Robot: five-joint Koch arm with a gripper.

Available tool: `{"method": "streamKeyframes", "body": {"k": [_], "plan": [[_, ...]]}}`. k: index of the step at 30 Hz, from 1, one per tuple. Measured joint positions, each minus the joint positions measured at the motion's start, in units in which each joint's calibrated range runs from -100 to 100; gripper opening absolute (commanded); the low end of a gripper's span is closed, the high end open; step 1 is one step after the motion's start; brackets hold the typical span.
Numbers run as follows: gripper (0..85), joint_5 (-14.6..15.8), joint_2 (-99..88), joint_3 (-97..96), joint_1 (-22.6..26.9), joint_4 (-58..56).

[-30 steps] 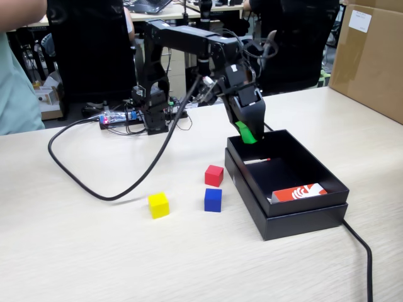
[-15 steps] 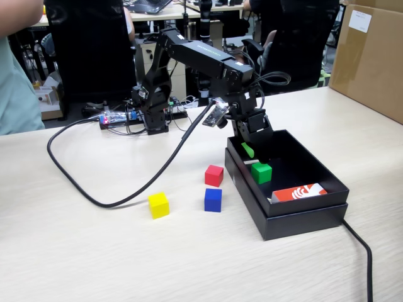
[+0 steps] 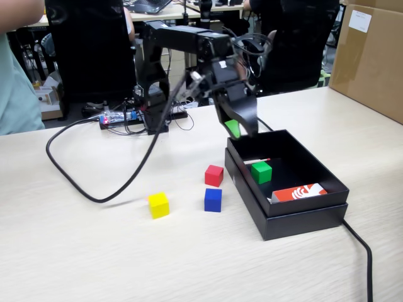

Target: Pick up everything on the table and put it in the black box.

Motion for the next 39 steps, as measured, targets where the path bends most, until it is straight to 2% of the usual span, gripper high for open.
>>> {"method": "streamKeyframes", "body": {"k": [5, 9, 14, 28, 32, 35, 39], "plan": [[45.6, -4.9, 0.0, -0.3, -6.1, 0.0], [46.8, -7.0, 0.5, -4.2, -9.4, 0.0], [46.8, -8.1, 6.1, -4.6, -11.9, 0.0], [46.0, -8.8, 26.3, -0.5, -15.0, 0.0], [37.2, -9.4, 29.3, 1.9, -15.7, 0.1], [25.7, -9.3, 30.9, 1.9, -15.6, 0.1], [16.4, -8.9, 32.8, 3.7, -15.4, 0.0]]}}
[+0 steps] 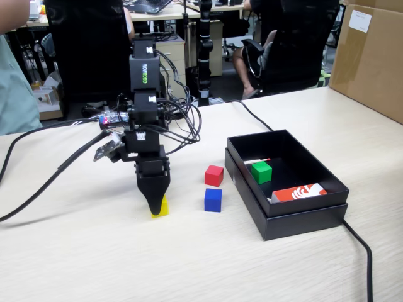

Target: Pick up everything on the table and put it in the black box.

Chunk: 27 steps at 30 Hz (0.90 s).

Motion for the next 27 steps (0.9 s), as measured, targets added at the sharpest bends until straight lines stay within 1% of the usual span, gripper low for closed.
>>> {"method": "streamKeyframes", "body": {"k": [4, 7, 11, 13, 18, 22, 23, 24, 26, 27], "plan": [[10.5, 0.6, 0.5, 1.1, 0.1, 0.0], [10.5, 0.9, -1.3, 0.9, 0.4, 0.0], [10.5, 1.1, -12.2, -0.6, 2.4, 0.1], [10.6, 1.1, -19.0, -1.8, 4.3, 0.0], [10.6, 2.4, -31.6, -4.0, 10.3, -0.4], [10.6, 4.2, -33.0, -4.1, 15.0, -0.5], [10.6, 5.1, -33.0, -4.0, 17.2, -0.5], [10.6, 5.2, -33.0, -4.0, 17.3, -0.5], [10.6, 6.1, -32.4, -4.0, 19.0, -0.5], [10.8, 7.7, -29.4, -1.6, 21.3, -1.2]]}}
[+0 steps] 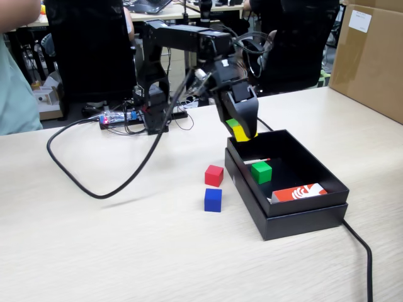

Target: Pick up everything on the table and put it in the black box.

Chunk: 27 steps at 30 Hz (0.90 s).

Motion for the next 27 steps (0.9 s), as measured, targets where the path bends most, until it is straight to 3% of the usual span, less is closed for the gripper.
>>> {"method": "streamKeyframes", "body": {"k": [12, 14, 18, 23, 27], "plan": [[11.4, 3.9, 17.5, 4.3, 3.4, -1.5], [17.3, 4.2, 18.4, 4.6, 3.4, -1.5], [19.3, 4.2, 19.9, 4.7, 3.4, -1.5], [36.4, 4.3, 20.5, 4.7, 3.2, -1.5], [39.6, 4.4, 21.0, 4.7, 2.9, -1.5]]}}
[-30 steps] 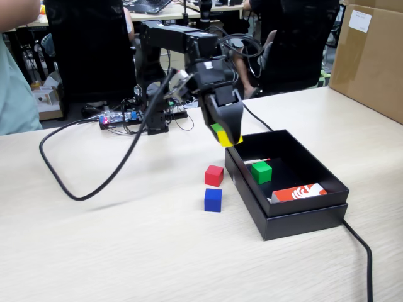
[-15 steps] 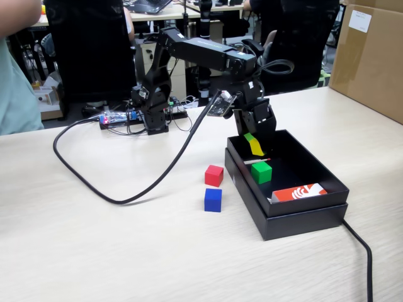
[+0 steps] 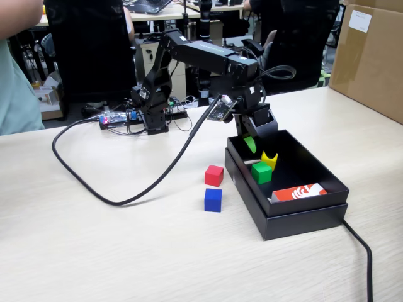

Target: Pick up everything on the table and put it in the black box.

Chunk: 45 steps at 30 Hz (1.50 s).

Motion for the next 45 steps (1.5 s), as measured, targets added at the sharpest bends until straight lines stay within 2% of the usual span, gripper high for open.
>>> {"method": "streamKeyframes", "body": {"k": [5, 12, 22, 26, 45], "plan": [[39.6, 0.0, -1.8, 0.1, -0.7, -0.3], [39.8, -0.1, -15.8, 0.1, -4.0, -3.2], [43.9, -3.6, -29.0, -11.7, -9.2, -4.6], [46.8, -4.0, -29.0, -16.7, -9.7, -4.6], [46.8, -4.1, -10.7, -17.6, -9.7, -2.6]]}}
